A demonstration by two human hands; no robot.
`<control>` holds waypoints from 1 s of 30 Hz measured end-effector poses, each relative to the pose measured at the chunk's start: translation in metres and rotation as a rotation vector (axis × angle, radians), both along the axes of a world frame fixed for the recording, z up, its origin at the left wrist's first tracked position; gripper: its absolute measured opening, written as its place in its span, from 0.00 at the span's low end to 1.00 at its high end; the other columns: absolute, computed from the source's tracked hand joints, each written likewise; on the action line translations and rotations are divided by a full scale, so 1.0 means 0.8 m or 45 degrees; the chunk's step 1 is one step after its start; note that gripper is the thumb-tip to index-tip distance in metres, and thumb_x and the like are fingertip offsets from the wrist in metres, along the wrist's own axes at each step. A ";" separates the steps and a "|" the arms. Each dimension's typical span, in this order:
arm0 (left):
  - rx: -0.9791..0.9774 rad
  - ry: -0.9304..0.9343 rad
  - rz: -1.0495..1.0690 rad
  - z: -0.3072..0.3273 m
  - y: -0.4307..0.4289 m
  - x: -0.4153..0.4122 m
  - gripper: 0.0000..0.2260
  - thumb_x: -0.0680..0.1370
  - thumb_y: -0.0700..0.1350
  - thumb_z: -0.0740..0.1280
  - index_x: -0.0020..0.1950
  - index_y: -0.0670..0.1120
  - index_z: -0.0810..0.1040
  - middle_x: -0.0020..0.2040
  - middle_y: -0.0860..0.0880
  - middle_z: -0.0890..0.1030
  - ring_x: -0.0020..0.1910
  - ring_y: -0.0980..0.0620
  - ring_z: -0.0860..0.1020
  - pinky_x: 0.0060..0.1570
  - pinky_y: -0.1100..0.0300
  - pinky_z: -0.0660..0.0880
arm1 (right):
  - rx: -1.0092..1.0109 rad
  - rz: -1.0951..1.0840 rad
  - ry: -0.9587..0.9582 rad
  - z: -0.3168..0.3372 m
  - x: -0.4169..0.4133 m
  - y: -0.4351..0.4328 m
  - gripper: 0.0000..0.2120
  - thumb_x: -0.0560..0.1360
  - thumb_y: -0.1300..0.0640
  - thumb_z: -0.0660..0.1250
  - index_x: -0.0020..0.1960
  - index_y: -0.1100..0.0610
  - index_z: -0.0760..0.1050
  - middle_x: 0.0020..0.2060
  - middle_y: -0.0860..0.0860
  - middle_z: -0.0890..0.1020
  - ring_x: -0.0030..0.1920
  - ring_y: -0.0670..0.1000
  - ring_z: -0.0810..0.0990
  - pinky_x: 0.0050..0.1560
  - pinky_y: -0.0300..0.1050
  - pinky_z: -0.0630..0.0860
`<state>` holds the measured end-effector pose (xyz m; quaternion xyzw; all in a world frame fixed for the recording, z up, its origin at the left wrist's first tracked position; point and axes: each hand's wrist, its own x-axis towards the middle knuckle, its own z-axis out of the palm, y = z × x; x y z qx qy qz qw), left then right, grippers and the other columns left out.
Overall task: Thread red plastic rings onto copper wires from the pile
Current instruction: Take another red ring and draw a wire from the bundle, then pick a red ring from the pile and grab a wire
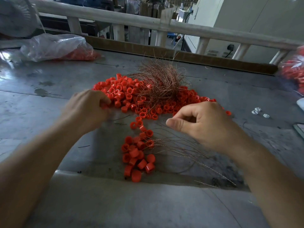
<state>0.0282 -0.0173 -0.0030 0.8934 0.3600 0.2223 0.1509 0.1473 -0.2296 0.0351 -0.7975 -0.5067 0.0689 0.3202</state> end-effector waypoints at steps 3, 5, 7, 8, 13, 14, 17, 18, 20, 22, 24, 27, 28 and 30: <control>0.071 0.078 -0.055 -0.005 0.004 -0.001 0.10 0.72 0.41 0.69 0.52 0.48 0.82 0.46 0.44 0.77 0.51 0.41 0.75 0.46 0.56 0.67 | 0.228 -0.155 -0.031 0.003 0.014 -0.003 0.13 0.66 0.41 0.65 0.34 0.50 0.78 0.27 0.50 0.81 0.28 0.50 0.78 0.30 0.41 0.74; 0.110 0.089 -0.099 -0.006 0.006 -0.003 0.08 0.72 0.40 0.68 0.48 0.48 0.83 0.42 0.47 0.74 0.48 0.42 0.75 0.42 0.58 0.65 | 0.368 -0.272 -0.004 0.004 0.025 -0.005 0.11 0.69 0.45 0.68 0.34 0.51 0.79 0.27 0.52 0.81 0.29 0.54 0.79 0.33 0.48 0.77; 0.128 0.095 -0.113 -0.006 0.007 -0.004 0.06 0.72 0.40 0.69 0.46 0.48 0.82 0.42 0.47 0.76 0.47 0.43 0.75 0.42 0.59 0.64 | 0.455 -0.354 0.020 0.004 0.035 -0.007 0.10 0.70 0.48 0.69 0.34 0.51 0.79 0.27 0.49 0.81 0.28 0.49 0.80 0.35 0.48 0.78; 0.127 0.072 -0.111 -0.006 0.006 -0.003 0.05 0.72 0.41 0.70 0.46 0.48 0.82 0.43 0.46 0.77 0.46 0.43 0.75 0.42 0.58 0.64 | 0.483 -0.386 0.028 0.005 0.038 -0.008 0.10 0.71 0.48 0.69 0.34 0.51 0.79 0.26 0.48 0.81 0.27 0.46 0.79 0.36 0.47 0.78; -0.385 -0.395 -0.296 0.007 -0.013 0.001 0.04 0.70 0.40 0.72 0.40 0.47 0.79 0.33 0.50 0.81 0.34 0.53 0.78 0.32 0.62 0.71 | 0.471 -0.489 0.010 0.001 0.053 -0.010 0.10 0.72 0.50 0.69 0.33 0.52 0.78 0.26 0.47 0.80 0.28 0.47 0.79 0.38 0.47 0.78; -0.621 -0.490 -0.405 0.014 -0.020 0.000 0.04 0.69 0.39 0.72 0.40 0.47 0.79 0.30 0.51 0.81 0.31 0.57 0.78 0.27 0.65 0.71 | 0.418 -0.495 -0.001 -0.001 0.055 -0.010 0.10 0.72 0.50 0.69 0.33 0.52 0.78 0.27 0.47 0.80 0.29 0.47 0.79 0.38 0.45 0.78; -1.116 -0.644 -0.682 0.026 -0.034 -0.007 0.10 0.61 0.42 0.71 0.41 0.44 0.79 0.32 0.49 0.82 0.31 0.56 0.80 0.26 0.67 0.74 | 0.137 -0.478 -0.031 -0.009 0.059 -0.007 0.09 0.71 0.49 0.70 0.34 0.52 0.79 0.28 0.44 0.79 0.33 0.47 0.79 0.39 0.41 0.74; -1.188 -0.656 -0.733 0.028 -0.036 -0.009 0.12 0.59 0.44 0.71 0.41 0.45 0.80 0.34 0.48 0.82 0.32 0.54 0.81 0.27 0.67 0.74 | 0.033 -0.459 -0.048 -0.013 0.059 -0.005 0.09 0.71 0.49 0.70 0.35 0.51 0.79 0.29 0.43 0.79 0.34 0.47 0.78 0.38 0.41 0.73; -1.244 -0.660 -0.791 0.030 -0.040 -0.009 0.11 0.57 0.47 0.72 0.37 0.47 0.82 0.35 0.46 0.83 0.33 0.52 0.81 0.27 0.66 0.75 | -0.142 -0.398 -0.089 -0.020 0.056 -0.001 0.07 0.70 0.48 0.70 0.35 0.50 0.78 0.31 0.42 0.78 0.36 0.45 0.77 0.37 0.39 0.69; -1.250 -0.654 -0.811 0.032 -0.043 -0.009 0.11 0.56 0.48 0.72 0.36 0.48 0.83 0.35 0.46 0.83 0.33 0.52 0.81 0.26 0.65 0.75 | -0.259 -0.353 -0.110 -0.027 0.052 0.004 0.08 0.70 0.46 0.69 0.36 0.48 0.77 0.34 0.42 0.79 0.37 0.43 0.76 0.36 0.38 0.67; -1.248 -0.654 -0.815 0.032 -0.045 -0.009 0.10 0.56 0.48 0.72 0.35 0.49 0.83 0.35 0.47 0.83 0.32 0.53 0.81 0.26 0.66 0.74 | -0.320 -0.356 -0.130 -0.031 0.049 0.008 0.10 0.69 0.43 0.69 0.35 0.47 0.76 0.33 0.41 0.77 0.35 0.40 0.74 0.32 0.37 0.65; -1.248 -0.644 -0.823 0.031 -0.046 -0.008 0.10 0.56 0.48 0.72 0.35 0.49 0.83 0.34 0.47 0.82 0.32 0.54 0.80 0.26 0.66 0.74 | -0.348 -0.384 -0.166 -0.037 0.046 0.011 0.10 0.68 0.44 0.71 0.33 0.48 0.76 0.31 0.39 0.74 0.35 0.41 0.73 0.32 0.37 0.65; -1.246 -0.641 -0.826 0.031 -0.047 -0.008 0.10 0.56 0.48 0.72 0.35 0.49 0.83 0.34 0.47 0.82 0.31 0.54 0.80 0.26 0.66 0.74 | -0.339 -0.389 -0.162 -0.038 0.046 0.012 0.09 0.68 0.46 0.71 0.33 0.48 0.76 0.31 0.39 0.74 0.37 0.43 0.74 0.35 0.38 0.66; -1.248 -0.639 -0.827 0.031 -0.048 -0.008 0.10 0.56 0.48 0.72 0.36 0.49 0.83 0.34 0.46 0.82 0.31 0.53 0.80 0.26 0.65 0.74 | -0.307 -0.385 -0.127 -0.040 0.044 0.015 0.09 0.69 0.50 0.72 0.32 0.48 0.75 0.31 0.40 0.75 0.40 0.44 0.76 0.40 0.39 0.69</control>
